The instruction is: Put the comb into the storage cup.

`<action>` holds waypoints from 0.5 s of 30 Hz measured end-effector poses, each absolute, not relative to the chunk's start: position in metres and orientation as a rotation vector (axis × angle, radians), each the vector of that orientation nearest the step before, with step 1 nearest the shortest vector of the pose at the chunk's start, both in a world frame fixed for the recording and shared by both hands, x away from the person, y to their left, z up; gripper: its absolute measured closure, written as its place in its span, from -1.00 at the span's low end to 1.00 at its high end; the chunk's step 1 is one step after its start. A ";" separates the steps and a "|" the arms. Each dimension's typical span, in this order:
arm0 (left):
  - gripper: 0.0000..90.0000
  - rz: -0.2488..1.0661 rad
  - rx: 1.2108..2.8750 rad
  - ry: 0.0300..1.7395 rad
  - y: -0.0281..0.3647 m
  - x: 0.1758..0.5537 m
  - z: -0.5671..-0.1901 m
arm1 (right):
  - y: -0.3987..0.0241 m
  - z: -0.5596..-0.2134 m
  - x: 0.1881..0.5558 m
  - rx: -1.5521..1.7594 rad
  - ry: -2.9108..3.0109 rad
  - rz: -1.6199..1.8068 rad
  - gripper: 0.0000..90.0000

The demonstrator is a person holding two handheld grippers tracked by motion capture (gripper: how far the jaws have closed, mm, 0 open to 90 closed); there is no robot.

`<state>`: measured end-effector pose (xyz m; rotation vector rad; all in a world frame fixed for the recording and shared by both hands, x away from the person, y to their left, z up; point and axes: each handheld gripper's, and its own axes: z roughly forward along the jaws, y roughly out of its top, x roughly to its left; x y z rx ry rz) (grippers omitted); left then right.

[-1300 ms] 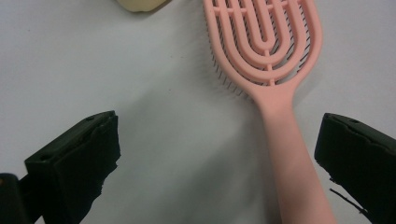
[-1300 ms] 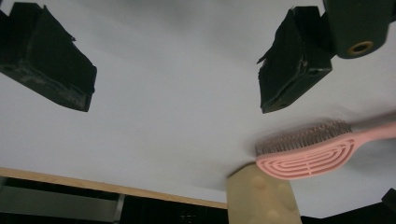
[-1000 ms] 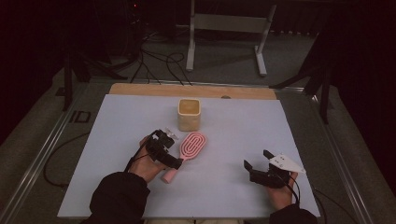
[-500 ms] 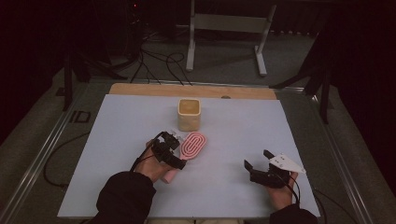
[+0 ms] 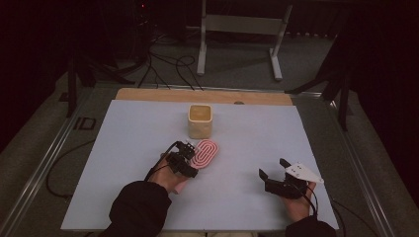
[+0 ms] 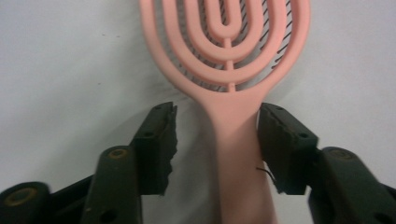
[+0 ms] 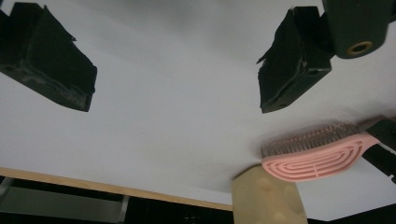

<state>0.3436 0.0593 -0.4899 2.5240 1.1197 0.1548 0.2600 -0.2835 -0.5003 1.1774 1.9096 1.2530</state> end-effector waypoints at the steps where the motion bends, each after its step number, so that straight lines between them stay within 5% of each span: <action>1: 0.15 0.154 2.530 1.118 0.058 0.343 -0.491 | -0.284 -0.500 0.260 1.178 1.910 1.255 -0.75; 15: 0.50 0.167 2.606 1.089 0.049 0.346 -0.491 | -0.284 -0.500 0.260 1.178 1.911 1.243 -0.74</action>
